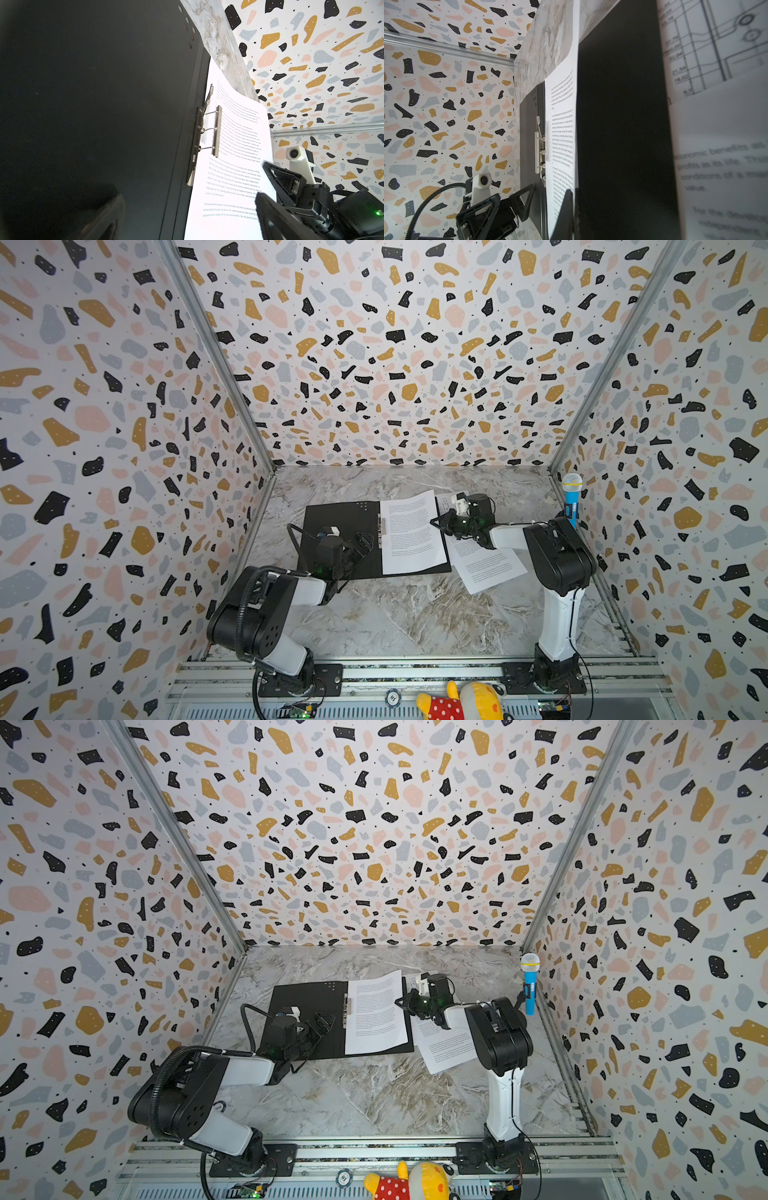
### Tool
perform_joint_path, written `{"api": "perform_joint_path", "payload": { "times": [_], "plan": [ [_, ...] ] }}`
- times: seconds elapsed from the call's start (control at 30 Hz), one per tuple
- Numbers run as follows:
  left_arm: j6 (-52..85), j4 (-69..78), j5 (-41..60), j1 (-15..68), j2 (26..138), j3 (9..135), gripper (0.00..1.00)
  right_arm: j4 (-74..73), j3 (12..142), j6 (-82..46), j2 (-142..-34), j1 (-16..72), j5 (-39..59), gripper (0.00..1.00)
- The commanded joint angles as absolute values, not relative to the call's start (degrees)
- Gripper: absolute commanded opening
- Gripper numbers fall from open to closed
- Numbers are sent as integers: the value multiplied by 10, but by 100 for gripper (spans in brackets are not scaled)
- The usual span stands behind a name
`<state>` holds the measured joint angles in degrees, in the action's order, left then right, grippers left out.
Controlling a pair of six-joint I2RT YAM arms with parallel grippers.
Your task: Put the files into the folder
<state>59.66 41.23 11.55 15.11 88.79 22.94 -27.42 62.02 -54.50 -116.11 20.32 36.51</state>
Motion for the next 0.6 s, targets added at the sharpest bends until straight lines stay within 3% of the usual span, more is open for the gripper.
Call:
{"api": "perform_joint_path", "payload": {
  "times": [0.0, 0.4, 0.57],
  "plan": [
    [598, 412, 118, 149, 900, 219, 100, -264, 632, -536, -1158, 203, 363, 0],
    [598, 416, 120, 148, 901, 216, 100, -257, 634, -525, -1159, 203, 373, 1],
    [598, 418, 120, 149, 902, 215, 100, -244, 637, -516, -1156, 201, 369, 19]
  ]
}}
